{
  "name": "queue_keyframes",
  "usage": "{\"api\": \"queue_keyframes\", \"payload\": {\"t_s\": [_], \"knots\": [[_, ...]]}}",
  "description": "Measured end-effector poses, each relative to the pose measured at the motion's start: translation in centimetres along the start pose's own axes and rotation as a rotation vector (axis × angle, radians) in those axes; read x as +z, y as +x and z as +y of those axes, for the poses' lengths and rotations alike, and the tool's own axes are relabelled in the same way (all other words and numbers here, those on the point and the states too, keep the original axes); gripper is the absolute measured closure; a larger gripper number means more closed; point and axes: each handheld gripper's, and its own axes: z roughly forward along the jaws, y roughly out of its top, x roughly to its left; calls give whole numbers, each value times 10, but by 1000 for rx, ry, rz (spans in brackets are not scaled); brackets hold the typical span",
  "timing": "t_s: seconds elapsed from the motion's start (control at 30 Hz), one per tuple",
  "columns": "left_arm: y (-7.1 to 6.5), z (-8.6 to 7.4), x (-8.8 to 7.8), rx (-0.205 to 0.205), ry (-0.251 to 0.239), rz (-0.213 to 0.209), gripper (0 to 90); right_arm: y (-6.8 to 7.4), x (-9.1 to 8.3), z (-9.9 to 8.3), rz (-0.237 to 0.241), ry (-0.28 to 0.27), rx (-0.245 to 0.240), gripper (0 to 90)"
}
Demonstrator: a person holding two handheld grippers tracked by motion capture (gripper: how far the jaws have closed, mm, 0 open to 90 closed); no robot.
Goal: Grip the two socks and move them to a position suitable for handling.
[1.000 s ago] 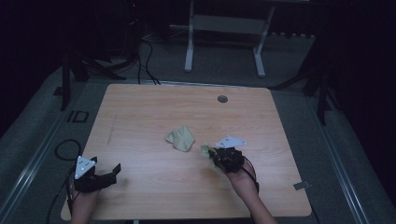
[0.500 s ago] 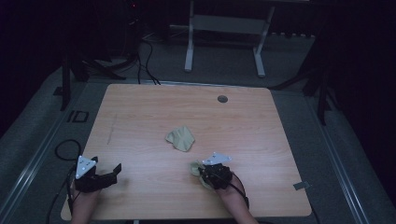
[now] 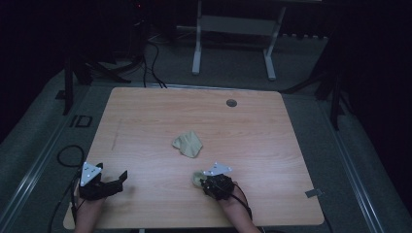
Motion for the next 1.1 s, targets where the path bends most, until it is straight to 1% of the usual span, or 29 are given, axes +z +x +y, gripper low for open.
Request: {"api": "queue_keyframes", "payload": {"t_s": [0.03, 0.07, 0.1, 0.13, 0.17, 0.2, 0.23, 0.27, 0.3, 0.33, 0.37, 0.43, 0.47, 0.5, 0.53, 0.57, 0.6, 0.63, 0.67, 0.7, 0.73, 0.83, 0.87, 0.9, 0.93, 0.97, 1.03, 1.07, 1.1], "knots": [[-1, 0, 0, 1, -4, -2, 23, 1, 0, 0, 3, 1, -6, 568], [-2, 1, -1, 5, -5, -5, 23, 2, 0, 1, 22, 12, -14, 476], [-3, 1, -1, 9, -4, -6, 23, 2, 0, 1, 22, 12, -14, 476], [-5, 2, 0, 19, -3, -7, 23, 3, -4, 4, 34, 11, -21, 369], [-9, 3, 0, 42, -8, -23, 23, 2, -7, 6, 40, 4, -19, 318], [-9, 3, 0, 42, -8, -23, 23, 2, -7, 6, 40, 4, -19, 318], [-12, 3, 0, 59, -16, -32, 24, 0, -17, 12, 54, -21, -12, 248], [-18, 5, 1, 114, -50, -36, 23, -3, -22, 15, 67, -33, -6, 208], [-21, 6, 2, 122, -65, -47, 23, -5, -27, 18, 76, -43, 2, 189], [-25, 8, 2, 111, -78, -66, 23, -7, -31, 21, 80, -54, 0, 187], [-25, 8, 2, 111, -78, -66, 24, -8, -36, 23, 82, -62, -1, 186], [-33, 13, 3, 85, -70, -102, 34, -10, -39, 26, 83, -70, 3, 187], [-39, 17, 4, 86, -45, -123, 38, -12, -45, 28, 101, -80, 1, 247], [-46, 20, 5, 103, -19, -144, 49, -13, -47, 29, 105, -89, 5, 285], [-63, 26, 8, 137, 31, -196, 64, -14, -49, 29, 116, -91, 2, 326], [-63, 26, 8, 137, 31, -196, 93, -14, -49, 29, 116, -91, 2, 326], [-71, 29, 9, 137, 41, -260, 153, -15, -50, 29, 134, -92, 7, 427], [-90, 33, 11, 175, 67, -344, 164, -15, -50, 29, 138, -88, 2, 464], [-90, 33, 11, 175, 67, -344, 212, -15, -50, 29, 138, -88, 2, 464], [-104, 37, 11, 211, 74, -405, 212, -15, -50, 28, 148, -82, 1, 512], [-111, 38, 11, 216, 74, -443, 360, -13, -49, 27, 154, -82, 0, 561], [-137, 45, 15, 265, 87, -535, 581, -10, -46, 24, 162, -68, -9, 601], [-137, 45, 15, 265, 87, -535, 636, -10, -46, 24, 162, -68, -9, 601], [-137, 45, 15, 265, 87, -535, 636, -8, -44, 22, 163, -63, -13, 601], [-159, 49, 26, 318, 122, -580, 636, -8, -44, 22, 163, -63, -13, 601], [-163, 49, 30, 325, 137, -586, 816, -4, -36, 17, 157, -42, -21, 582], [-170, 48, 40, 335, 176, -599, 880, -1, -32, 13, 144, -28, -38, 581], [-170, 48, 40, 335, 176, -599, 889, -1, -32, 13, 144, -28, -38, 581], [-176, 46, 49, 347, 220, -614, 889, -1, -31, 12, 144, -24, -35, 582]]}}
